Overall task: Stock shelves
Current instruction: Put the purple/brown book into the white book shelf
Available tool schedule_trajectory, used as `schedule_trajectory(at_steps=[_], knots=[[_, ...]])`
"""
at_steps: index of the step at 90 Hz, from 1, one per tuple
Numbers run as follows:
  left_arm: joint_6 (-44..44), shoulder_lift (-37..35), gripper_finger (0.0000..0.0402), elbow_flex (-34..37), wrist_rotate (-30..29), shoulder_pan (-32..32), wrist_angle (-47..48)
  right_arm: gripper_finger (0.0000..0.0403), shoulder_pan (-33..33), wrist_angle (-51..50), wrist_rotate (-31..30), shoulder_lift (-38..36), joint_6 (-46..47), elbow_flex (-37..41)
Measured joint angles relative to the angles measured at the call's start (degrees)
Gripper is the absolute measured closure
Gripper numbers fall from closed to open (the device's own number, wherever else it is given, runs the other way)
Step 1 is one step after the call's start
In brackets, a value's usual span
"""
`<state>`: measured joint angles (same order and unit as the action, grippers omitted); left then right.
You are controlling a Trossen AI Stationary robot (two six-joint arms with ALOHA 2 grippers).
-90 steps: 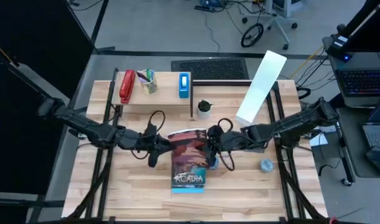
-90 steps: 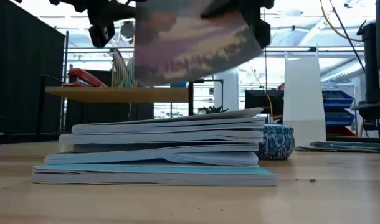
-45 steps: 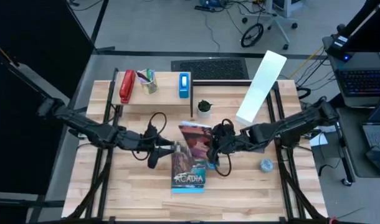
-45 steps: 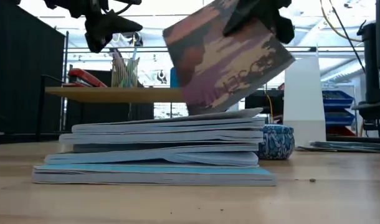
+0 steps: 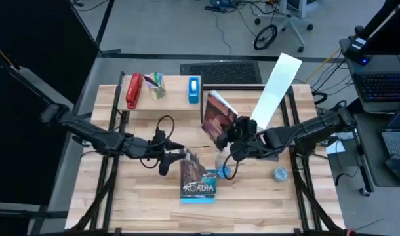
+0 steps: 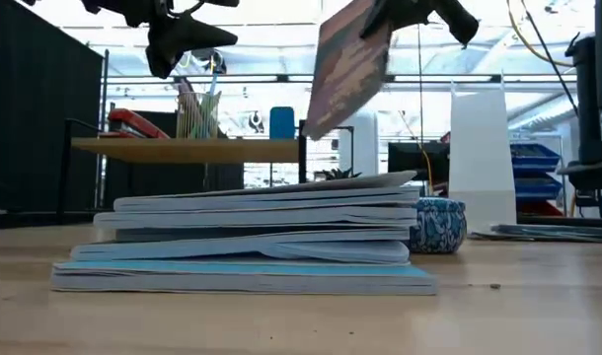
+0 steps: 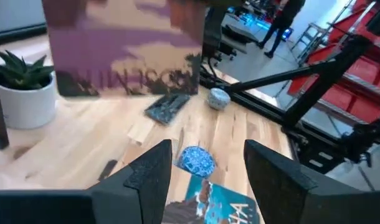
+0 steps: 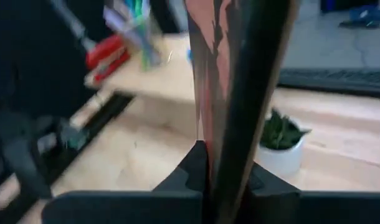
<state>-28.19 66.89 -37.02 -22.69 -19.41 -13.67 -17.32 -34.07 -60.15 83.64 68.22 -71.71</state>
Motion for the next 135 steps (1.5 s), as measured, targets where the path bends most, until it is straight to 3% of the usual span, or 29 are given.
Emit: schedule_trajectory(at_steps=[14,34,51,67,96,114,135], knots=[[9.4,7.7,0.0217,-6.7,-3.0,0.0,-0.1,0.0397,0.4,1.5,-5.6,0.0,4.5,0.0],[25.4,18.7,0.0217,-18.7,-12.7,1.1,0.5,0.0397,0.9,4.8,-6.2,0.0,4.6,0.0],[34.7,26.4,0.0217,-27.4,-16.6,1.7,0.6,0.0396,0.9,5.6,-6.2,0.0,4.6,0.0],[35.1,30.6,0.0217,-32.1,-18.2,2.4,0.3,0.0396,0.7,5.6,-6.2,0.0,4.6,0.0],[34.7,33.1,0.0217,-32.4,-18.9,6.0,0.5,0.0396,0.4,8.8,-6.3,0.0,0.9,0.1],[34.6,33.1,0.0217,-32.4,-24.8,6.6,-1.0,0.0396,0.4,9.5,-6.3,0.0,1.0,0.1],[34.6,33.2,0.0217,-32.4,-27.0,6.6,-2.8,0.0396,0.1,10.3,-5.9,0.0,1.4,0.1]])
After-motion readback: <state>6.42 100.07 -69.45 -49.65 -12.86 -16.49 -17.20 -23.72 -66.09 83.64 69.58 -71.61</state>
